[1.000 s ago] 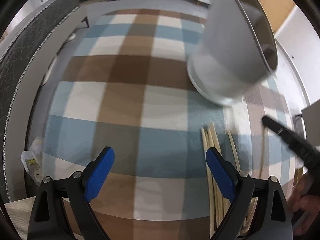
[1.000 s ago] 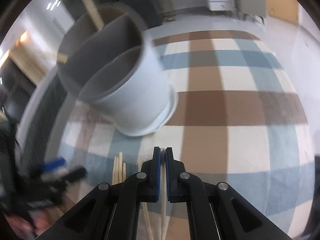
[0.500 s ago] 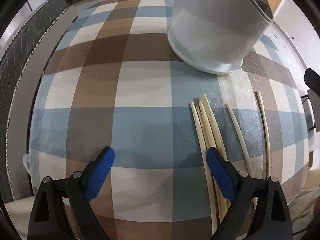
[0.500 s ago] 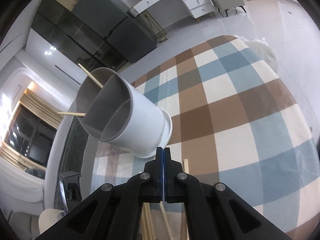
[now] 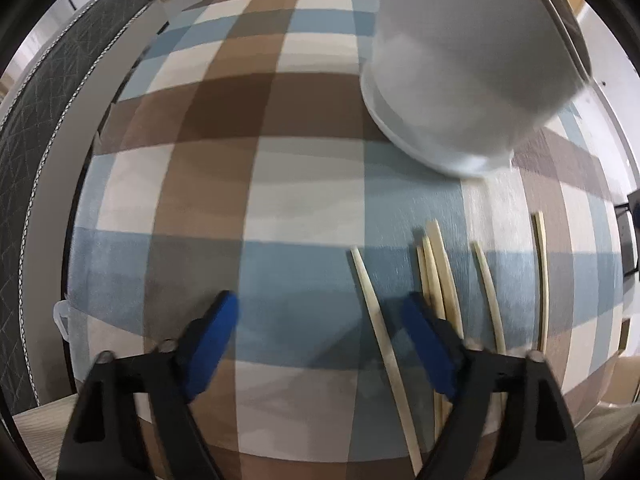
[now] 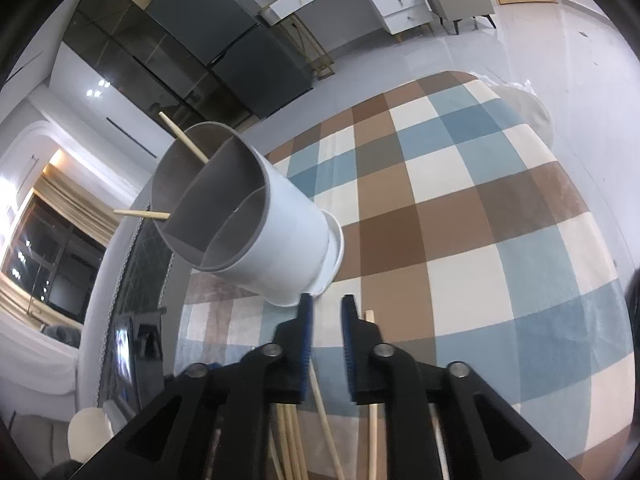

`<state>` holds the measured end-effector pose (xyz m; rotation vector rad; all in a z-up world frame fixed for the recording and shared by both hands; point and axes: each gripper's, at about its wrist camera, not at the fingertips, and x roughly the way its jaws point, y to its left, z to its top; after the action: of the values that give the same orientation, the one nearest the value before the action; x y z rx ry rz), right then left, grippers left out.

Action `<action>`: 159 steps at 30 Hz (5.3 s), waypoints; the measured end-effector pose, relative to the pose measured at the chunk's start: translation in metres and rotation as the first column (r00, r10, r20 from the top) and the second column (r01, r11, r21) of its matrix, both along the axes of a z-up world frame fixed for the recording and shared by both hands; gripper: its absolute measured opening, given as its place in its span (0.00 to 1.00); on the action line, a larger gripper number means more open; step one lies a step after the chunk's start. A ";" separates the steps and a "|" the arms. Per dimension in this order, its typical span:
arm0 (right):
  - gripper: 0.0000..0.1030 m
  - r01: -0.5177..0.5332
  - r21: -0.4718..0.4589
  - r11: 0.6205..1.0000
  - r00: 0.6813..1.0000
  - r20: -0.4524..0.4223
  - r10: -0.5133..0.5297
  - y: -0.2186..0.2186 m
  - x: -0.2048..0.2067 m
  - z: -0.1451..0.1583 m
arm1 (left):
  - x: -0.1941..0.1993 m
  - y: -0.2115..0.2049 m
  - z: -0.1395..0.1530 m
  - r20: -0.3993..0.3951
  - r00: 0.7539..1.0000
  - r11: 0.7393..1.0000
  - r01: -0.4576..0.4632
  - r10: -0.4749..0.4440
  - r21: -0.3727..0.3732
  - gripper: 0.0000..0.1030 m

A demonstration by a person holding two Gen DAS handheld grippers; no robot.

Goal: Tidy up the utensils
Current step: 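Close the right gripper on a chopstick while the left gripper grasps another, then lift both held chopsticks up and carry them above the grey holder, then lower the left gripper's chopstick into the holder while the right tool holds its chopstick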

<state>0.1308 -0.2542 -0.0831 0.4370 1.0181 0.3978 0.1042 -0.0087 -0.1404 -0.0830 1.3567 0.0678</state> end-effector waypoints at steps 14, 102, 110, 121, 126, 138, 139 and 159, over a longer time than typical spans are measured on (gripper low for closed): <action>0.34 0.045 -0.009 0.999 0.999 0.000 -0.045 -0.016 -0.002 0.005 | 0.028 -0.022 0.007 -0.002 1.000 0.998 -0.021 0.021 -0.065 0.00; 0.05 0.089 -0.045 0.995 0.859 0.509 -0.054 0.036 -0.116 0.108 | -0.099 0.021 0.180 0.492 0.857 0.964 0.239 -0.152 -0.119 0.00; 0.05 0.137 -0.073 0.988 0.761 0.646 -0.058 0.041 -0.122 0.150 | -0.106 0.026 0.231 0.570 0.814 0.951 0.256 -0.116 -0.171 0.00; 0.05 0.124 0.004 0.992 0.652 0.754 -0.085 0.040 -0.083 0.208 | -0.074 0.024 0.295 0.653 0.752 0.940 0.281 -0.091 -0.194 0.00; 0.05 0.117 0.068 0.991 0.629 0.767 -0.127 0.043 -0.050 0.221 | -0.044 0.030 0.307 0.676 0.734 0.944 0.262 -0.062 -0.199 0.00; 0.05 0.132 0.218 0.967 0.682 0.688 -0.248 0.055 0.055 0.189 | 0.038 0.046 0.285 0.653 0.755 0.956 0.231 -0.058 -0.182 0.00; 0.05 0.129 0.226 0.965 0.687 0.681 -0.252 0.057 0.063 0.183 | 0.044 0.048 0.282 0.649 0.760 0.957 0.219 -0.047 -0.187 0.00; 0.05 0.150 0.168 0.974 0.705 0.673 -0.224 0.074 0.109 0.125 | 0.068 0.036 0.229 0.538 0.838 0.941 0.248 -0.090 -0.229 0.00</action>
<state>0.2394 -0.1802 0.0420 0.4284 0.2119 0.3843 0.1725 0.0269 0.0885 -0.2117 0.8115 -0.2930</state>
